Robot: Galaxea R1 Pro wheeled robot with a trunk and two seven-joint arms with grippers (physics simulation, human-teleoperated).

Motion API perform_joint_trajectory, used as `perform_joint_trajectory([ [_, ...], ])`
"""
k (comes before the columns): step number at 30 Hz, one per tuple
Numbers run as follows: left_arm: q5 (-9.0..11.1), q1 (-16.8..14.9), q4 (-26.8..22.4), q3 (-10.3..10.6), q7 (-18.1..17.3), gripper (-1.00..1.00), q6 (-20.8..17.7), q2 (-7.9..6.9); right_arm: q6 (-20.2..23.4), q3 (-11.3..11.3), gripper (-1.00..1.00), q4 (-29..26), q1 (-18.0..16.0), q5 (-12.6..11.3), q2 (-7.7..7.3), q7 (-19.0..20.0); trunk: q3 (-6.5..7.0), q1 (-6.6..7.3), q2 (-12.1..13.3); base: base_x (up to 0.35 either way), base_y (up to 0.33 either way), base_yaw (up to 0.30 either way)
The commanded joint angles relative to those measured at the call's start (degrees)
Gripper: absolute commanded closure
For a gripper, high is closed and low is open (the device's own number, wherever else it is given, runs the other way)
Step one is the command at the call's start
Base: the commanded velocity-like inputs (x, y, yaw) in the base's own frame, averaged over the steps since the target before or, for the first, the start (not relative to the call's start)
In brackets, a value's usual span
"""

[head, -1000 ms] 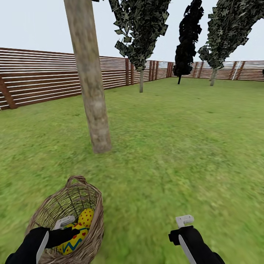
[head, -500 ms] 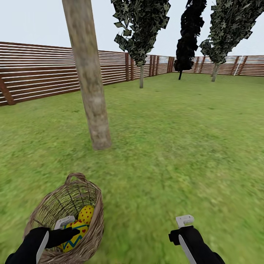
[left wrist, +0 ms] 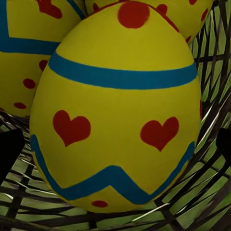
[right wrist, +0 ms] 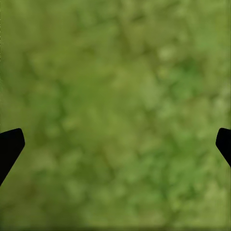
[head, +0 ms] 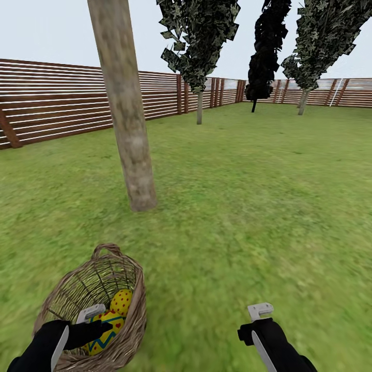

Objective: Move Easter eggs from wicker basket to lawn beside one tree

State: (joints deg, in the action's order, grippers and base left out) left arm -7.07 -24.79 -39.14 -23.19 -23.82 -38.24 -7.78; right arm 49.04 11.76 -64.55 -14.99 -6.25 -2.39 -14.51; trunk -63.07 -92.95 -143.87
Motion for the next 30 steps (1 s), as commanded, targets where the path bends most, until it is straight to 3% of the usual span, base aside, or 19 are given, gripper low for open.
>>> perform_joint_trajectory([
  [1,-0.6,-0.1,-0.1,-0.3,-0.5,-1.00,-0.2,0.05,0.2,0.2,-1.00,-0.1,0.0,-0.6,-0.07,-0.6,-0.05,0.01,0.0,0.000,0.000,0.000],
  [30,-0.6,0.0,-0.1,-0.1,-0.6,-1.00,-0.2,0.05,0.2,0.2,-1.00,-0.1,0.0,-0.6,-0.07,-0.6,-0.05,0.01,0.0,0.037,0.000,0.000],
])
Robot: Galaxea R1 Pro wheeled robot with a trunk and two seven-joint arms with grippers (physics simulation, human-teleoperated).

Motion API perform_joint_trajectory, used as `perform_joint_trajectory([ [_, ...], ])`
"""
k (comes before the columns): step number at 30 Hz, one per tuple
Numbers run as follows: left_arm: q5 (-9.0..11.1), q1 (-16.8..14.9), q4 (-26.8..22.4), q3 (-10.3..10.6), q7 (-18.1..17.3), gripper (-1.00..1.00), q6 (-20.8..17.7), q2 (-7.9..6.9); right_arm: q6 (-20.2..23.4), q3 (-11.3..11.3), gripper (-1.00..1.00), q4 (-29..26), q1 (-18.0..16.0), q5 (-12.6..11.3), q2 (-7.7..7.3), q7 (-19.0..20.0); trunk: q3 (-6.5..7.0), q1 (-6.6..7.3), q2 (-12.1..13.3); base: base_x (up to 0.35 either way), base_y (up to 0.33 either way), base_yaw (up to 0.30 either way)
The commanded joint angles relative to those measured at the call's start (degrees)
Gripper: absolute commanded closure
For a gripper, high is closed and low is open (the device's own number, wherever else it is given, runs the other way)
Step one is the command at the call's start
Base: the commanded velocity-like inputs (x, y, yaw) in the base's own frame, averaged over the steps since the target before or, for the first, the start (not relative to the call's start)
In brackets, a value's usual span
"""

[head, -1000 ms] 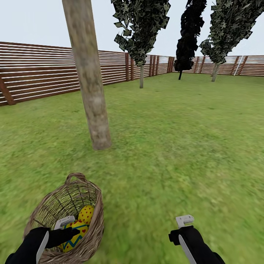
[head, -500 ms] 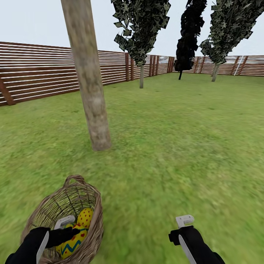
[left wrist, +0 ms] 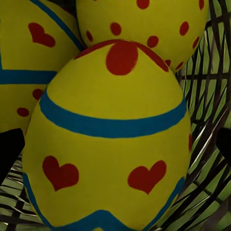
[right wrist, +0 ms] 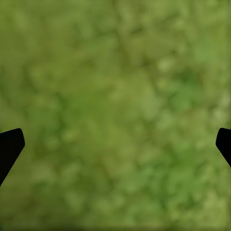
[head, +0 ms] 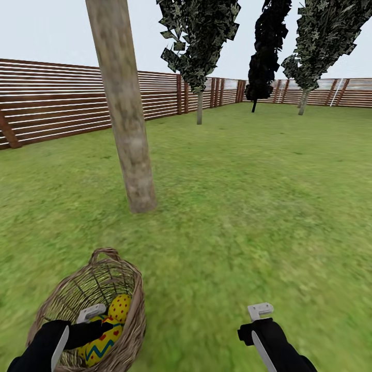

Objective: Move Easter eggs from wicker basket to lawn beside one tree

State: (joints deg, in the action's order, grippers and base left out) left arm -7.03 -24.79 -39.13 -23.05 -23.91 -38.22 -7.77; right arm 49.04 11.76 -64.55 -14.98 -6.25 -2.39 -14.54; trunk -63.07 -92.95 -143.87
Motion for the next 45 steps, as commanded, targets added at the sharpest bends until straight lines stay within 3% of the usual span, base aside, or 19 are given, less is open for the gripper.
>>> perform_joint_trajectory([
  [1,-0.6,0.0,-0.1,-0.3,-0.5,-1.00,-0.2,0.04,0.2,0.2,-1.00,-0.1,0.0,-0.6,-0.07,-0.6,-0.05,0.01,0.0,0.000,0.000,0.000],
  [7,-0.6,0.0,-0.1,-0.3,-0.5,-1.00,-0.3,0.04,0.2,0.2,-1.00,-0.1,0.0,-0.6,-0.07,-0.5,-0.05,0.01,0.0,0.000,0.000,0.000],
  [16,-0.6,0.0,-0.1,-0.4,-0.5,-1.00,-0.3,0.04,0.2,0.2,-1.00,-0.1,-0.1,-0.6,-0.07,-0.6,-2.05,-0.22,-0.1,0.000,0.000,0.000],
  [30,-0.5,-0.1,-0.1,-0.4,-0.5,-1.00,-0.2,0.07,0.2,0.2,-1.00,-0.1,-0.1,-0.6,-0.07,-0.5,-2.05,-0.22,-0.1,0.000,0.000,0.000],
  [31,-0.5,-0.1,-0.1,-0.4,-0.5,1.00,-0.2,0.08,0.2,0.2,-1.00,-0.1,-0.1,-0.6,-0.07,-0.5,-2.05,-0.22,-0.1,0.000,0.000,0.000],
  [45,-0.5,-0.1,-0.1,-0.3,-0.5,1.00,-0.3,0.04,0.1,0.2,-1.00,0.0,-0.1,-0.6,-0.13,-0.6,-2.05,-0.22,-0.1,0.000,0.000,0.000],
])
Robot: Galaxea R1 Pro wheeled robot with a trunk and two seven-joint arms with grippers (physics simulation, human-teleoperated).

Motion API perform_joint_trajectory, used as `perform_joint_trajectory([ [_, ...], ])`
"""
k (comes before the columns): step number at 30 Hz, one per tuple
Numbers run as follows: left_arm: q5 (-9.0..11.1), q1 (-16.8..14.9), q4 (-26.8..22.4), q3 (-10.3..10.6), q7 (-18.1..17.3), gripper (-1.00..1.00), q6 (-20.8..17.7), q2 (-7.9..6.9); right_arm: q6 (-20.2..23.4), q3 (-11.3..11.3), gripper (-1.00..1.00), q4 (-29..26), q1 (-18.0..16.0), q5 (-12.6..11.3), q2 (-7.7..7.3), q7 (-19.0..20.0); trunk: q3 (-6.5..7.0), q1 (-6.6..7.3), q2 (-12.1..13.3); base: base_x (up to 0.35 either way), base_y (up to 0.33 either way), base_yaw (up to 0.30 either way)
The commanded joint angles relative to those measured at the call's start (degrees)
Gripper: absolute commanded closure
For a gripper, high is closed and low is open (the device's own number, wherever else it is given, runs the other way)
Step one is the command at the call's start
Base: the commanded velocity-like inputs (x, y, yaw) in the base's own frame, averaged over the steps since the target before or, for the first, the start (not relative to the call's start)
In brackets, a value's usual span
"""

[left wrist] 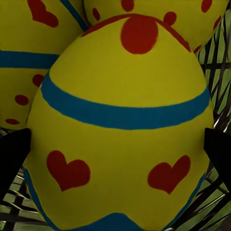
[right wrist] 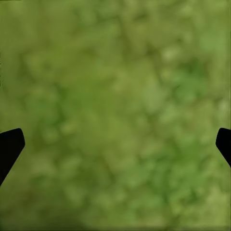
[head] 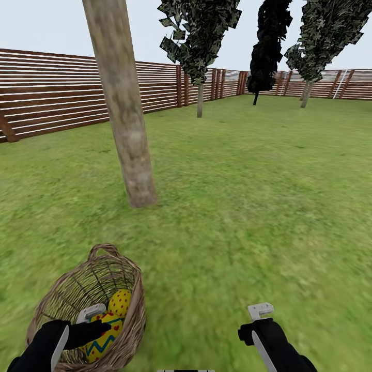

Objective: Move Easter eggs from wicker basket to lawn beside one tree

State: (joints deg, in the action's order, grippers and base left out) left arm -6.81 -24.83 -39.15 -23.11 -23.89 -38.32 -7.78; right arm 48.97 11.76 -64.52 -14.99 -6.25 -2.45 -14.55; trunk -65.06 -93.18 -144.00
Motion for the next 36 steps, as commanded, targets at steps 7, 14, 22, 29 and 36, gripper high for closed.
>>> perform_joint_trajectory([
  [7,-0.8,0.0,0.0,-0.3,-0.5,1.00,-0.2,0.13,0.2,0.2,-1.00,-0.1,0.0,-0.6,-0.02,-0.6,-0.05,0.01,0.0,0.000,0.000,0.000],
  [14,-0.8,0.0,0.0,-0.3,-0.5,1.00,-0.2,0.13,0.2,0.2,-1.00,-0.1,0.0,-0.6,-0.02,-0.6,-0.05,0.01,0.0,0.000,0.000,0.000],
  [22,-0.9,0.0,0.0,-0.3,-0.4,1.00,0.0,0.13,0.2,0.2,-1.00,-0.1,0.0,-0.6,-0.01,-0.6,0.83,0.11,0.0,0.000,0.000,0.000],
  [29,-0.9,0.0,0.0,-0.2,-0.4,1.00,0.0,0.22,0.3,0.2,-1.00,-0.1,0.0,-0.6,-0.01,-0.6,2.38,0.29,0.1,0.000,0.000,0.000],
  [36,-1.0,0.0,0.0,-0.2,-0.4,1.00,-0.1,0.22,0.3,0.2,-1.00,-0.1,0.0,-0.6,-0.01,-0.6,3.94,0.47,0.2,0.000,0.000,0.000],
])
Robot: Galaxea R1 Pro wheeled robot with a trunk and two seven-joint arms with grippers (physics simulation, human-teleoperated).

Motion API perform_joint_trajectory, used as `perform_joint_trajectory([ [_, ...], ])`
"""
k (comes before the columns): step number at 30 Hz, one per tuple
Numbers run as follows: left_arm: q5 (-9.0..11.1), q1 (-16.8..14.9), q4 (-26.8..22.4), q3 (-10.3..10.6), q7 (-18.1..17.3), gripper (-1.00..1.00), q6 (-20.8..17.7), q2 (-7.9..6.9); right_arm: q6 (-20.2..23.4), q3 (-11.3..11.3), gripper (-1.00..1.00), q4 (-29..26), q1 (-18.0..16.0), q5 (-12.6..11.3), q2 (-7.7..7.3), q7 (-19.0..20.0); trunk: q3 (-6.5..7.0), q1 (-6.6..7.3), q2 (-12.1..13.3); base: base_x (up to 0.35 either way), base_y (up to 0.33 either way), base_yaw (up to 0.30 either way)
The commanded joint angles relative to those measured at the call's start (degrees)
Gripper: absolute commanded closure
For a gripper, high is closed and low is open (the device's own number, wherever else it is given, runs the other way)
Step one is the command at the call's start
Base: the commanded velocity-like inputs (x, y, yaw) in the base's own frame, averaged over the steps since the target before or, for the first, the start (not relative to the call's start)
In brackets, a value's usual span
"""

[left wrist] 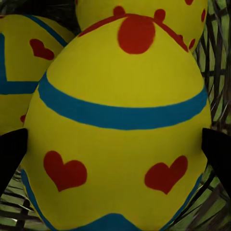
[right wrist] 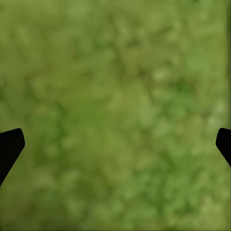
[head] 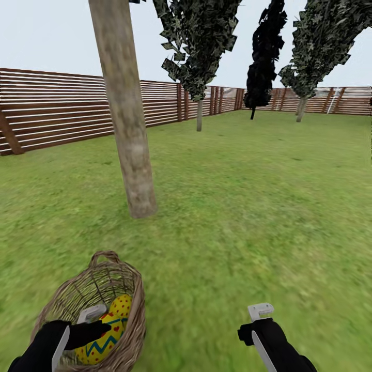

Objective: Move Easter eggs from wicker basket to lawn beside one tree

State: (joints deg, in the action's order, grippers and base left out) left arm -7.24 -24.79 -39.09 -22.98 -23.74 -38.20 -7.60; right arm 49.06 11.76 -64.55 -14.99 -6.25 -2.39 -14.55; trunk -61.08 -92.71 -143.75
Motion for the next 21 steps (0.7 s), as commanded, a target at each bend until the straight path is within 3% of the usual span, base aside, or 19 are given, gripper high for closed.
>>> perform_joint_trajectory([
  [1,-0.6,0.0,-0.1,-0.2,-0.5,1.00,-0.2,0.05,0.2,0.2,-1.00,-0.1,0.0,-0.6,-0.07,-0.6,0.18,0.03,0.0,0.000,0.000,0.000],
  [8,-0.6,0.0,-0.1,-0.2,-0.5,1.00,-0.2,0.05,0.1,0.1,-1.00,-0.1,0.0,-0.7,-0.17,-0.5,1.73,0.22,0.1,0.000,0.000,0.000],
  [21,-0.5,0.0,0.0,-0.4,-0.5,1.00,-0.3,0.05,0.0,0.4,-1.00,0.0,0.0,-1.2,-0.60,-0.1,1.73,0.22,0.1,0.000,0.000,0.000],
])
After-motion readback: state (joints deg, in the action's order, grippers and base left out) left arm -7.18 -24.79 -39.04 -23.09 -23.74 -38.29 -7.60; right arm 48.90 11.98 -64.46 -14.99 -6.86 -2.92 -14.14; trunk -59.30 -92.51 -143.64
